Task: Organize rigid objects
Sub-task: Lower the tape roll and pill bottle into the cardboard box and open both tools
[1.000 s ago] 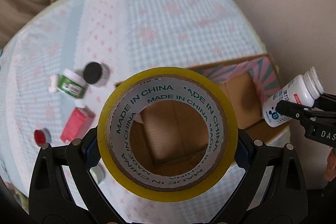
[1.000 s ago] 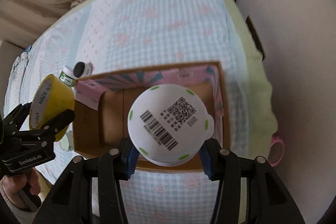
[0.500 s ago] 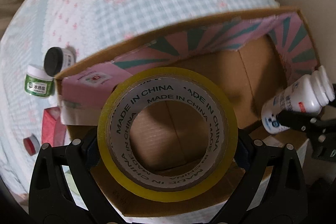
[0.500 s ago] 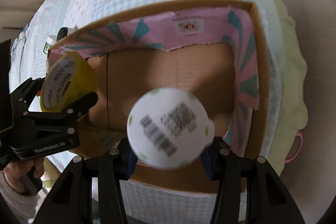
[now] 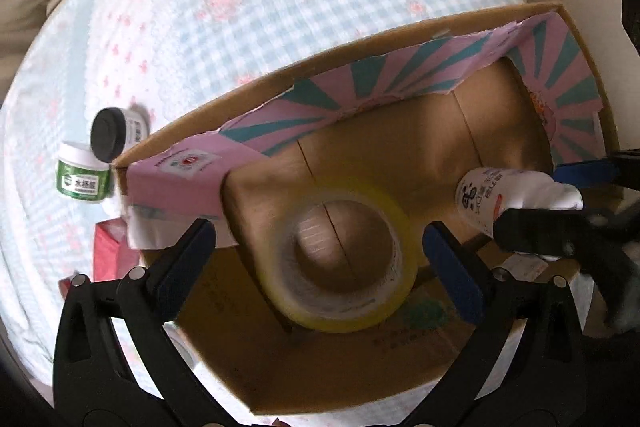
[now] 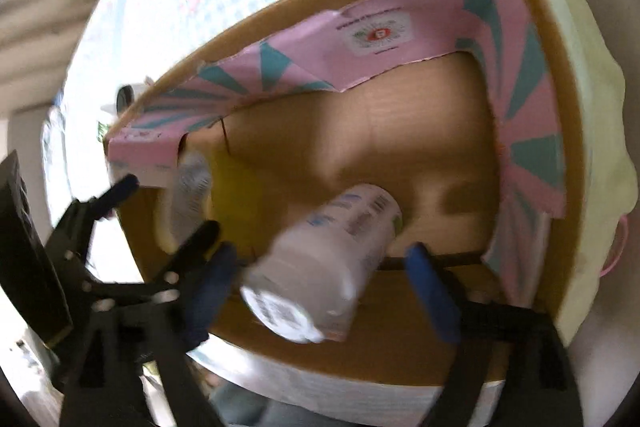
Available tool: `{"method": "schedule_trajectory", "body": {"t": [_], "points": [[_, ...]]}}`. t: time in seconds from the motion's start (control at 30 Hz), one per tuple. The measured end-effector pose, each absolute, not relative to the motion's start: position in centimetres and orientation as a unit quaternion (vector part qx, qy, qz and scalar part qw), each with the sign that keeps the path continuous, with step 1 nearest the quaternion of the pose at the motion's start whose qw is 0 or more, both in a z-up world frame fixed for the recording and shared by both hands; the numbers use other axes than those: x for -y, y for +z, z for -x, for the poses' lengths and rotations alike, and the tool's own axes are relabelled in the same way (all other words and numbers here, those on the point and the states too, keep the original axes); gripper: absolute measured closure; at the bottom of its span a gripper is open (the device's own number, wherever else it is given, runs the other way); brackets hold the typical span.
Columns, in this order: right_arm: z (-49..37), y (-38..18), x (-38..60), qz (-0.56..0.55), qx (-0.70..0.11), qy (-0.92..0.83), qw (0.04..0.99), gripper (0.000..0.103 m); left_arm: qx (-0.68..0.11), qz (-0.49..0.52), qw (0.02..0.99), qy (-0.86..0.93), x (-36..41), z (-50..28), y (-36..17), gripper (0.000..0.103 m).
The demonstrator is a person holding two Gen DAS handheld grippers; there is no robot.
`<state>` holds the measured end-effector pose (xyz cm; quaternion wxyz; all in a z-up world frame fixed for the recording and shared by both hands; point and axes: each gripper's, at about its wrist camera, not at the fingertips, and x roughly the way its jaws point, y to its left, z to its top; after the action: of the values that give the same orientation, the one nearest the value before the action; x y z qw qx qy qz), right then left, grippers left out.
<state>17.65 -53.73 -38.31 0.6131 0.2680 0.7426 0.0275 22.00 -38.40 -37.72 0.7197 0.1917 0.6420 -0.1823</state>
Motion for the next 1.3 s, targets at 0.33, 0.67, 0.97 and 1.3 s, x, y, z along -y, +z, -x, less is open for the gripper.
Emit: {"method": "schedule_trajectory", "body": {"t": [0.33,0.67,0.97,1.3], "points": [[-16.0,-35.7,55.5,-0.276,-0.710,-0.015,0.648,0.000,-0.627,-0.188,0.733,-0.187,37.9,-20.8,-35.1,0.000],[-16.0,-33.4,54.8,-0.274,-0.697,-0.023,0.662,0.000,-0.616,-0.177,0.745,-0.186,37.0,-19.4,-32.5,0.000],[-15.5,-29.6,53.4,-0.263,-0.703,-0.055,0.659,0.000,-0.593,-0.147,0.769,-0.190,34.4,-18.1,-27.7,0.000],[-13.9,-23.4,48.7,-0.213,-0.682,-0.079,0.695,0.000,-0.557,-0.114,0.803,-0.178,26.1,-15.1,-21.7,0.000]]}}
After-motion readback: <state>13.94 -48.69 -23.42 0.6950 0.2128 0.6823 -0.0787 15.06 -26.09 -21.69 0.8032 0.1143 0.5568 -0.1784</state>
